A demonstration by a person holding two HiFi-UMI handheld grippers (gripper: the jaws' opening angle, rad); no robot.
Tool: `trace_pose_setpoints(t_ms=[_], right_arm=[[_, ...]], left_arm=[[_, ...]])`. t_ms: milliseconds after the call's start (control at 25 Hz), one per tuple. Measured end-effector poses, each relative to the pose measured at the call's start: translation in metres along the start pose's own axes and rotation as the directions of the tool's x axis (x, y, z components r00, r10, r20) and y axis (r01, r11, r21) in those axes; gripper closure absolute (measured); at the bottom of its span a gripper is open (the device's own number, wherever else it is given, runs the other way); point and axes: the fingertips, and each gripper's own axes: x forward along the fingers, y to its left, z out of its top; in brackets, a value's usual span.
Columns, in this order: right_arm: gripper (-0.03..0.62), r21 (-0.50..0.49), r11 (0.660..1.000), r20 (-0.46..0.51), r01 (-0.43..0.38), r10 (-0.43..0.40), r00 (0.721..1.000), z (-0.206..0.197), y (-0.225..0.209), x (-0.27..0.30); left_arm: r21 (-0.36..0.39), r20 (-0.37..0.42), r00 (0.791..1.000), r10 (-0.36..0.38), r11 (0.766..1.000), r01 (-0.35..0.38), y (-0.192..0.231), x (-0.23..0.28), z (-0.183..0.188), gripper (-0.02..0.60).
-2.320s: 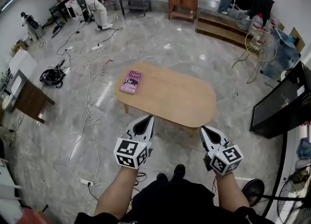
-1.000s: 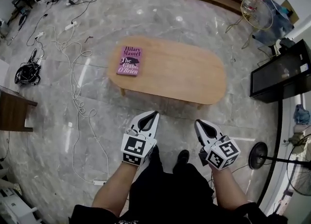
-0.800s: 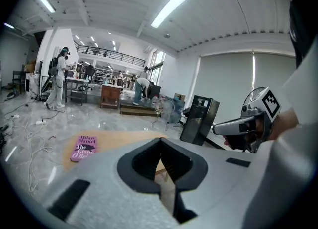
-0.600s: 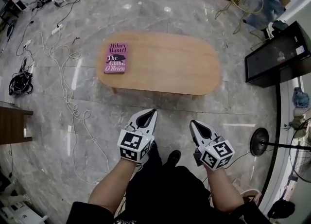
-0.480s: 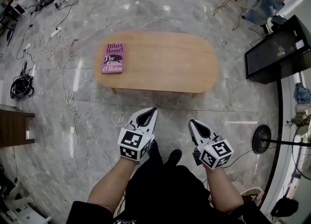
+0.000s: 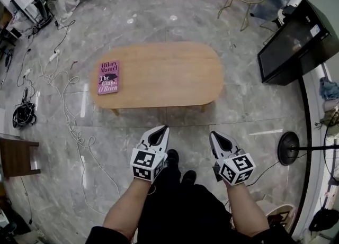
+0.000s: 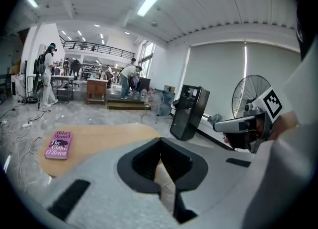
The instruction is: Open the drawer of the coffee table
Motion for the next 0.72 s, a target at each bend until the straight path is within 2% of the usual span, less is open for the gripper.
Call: trace_pose_setpoints(t_ms=[240, 400, 480, 600, 720], right_arm=[[0.588, -0.025, 0.998, -0.079, 0.052, -0.054, 0.995, -0.014, -0.044, 0.041], [0.588, -0.056, 0.998, -0.128, 0.043, -0.05, 0.99, -0.014, -0.053, 0.08], [0.588, -0.067, 0.997, -0.139, 0.039, -0.048, 0.989, -0.017, -0.057, 0.098], [0.588, -0.063, 0.997, -0.161, 0.05, -0.06, 0.985, -0.032, -0.072, 0.123], [0.588, -0.058, 0.997, -0.193, 0.045, -0.055, 0.98, -0.054, -0.085, 0.141]], left_arm=[[-0.028, 0.002, 1.0, -0.007, 1.0, 0.007, 0.032, 0.044, -0.007, 0.572], [-0.061, 0.01, 1.0, -0.006, 0.998, 0.007, 0.069, 0.068, -0.012, 0.572], [-0.055, 0.01, 1.0, 0.007, 0.998, -0.006, 0.09, 0.079, -0.015, 0.572], [-0.041, 0.003, 1.0, 0.027, 0.999, -0.027, 0.118, 0.098, -0.026, 0.572], [-0.057, -0.013, 0.999, 0.049, 0.997, -0.05, 0.134, 0.11, -0.041, 0.572]])
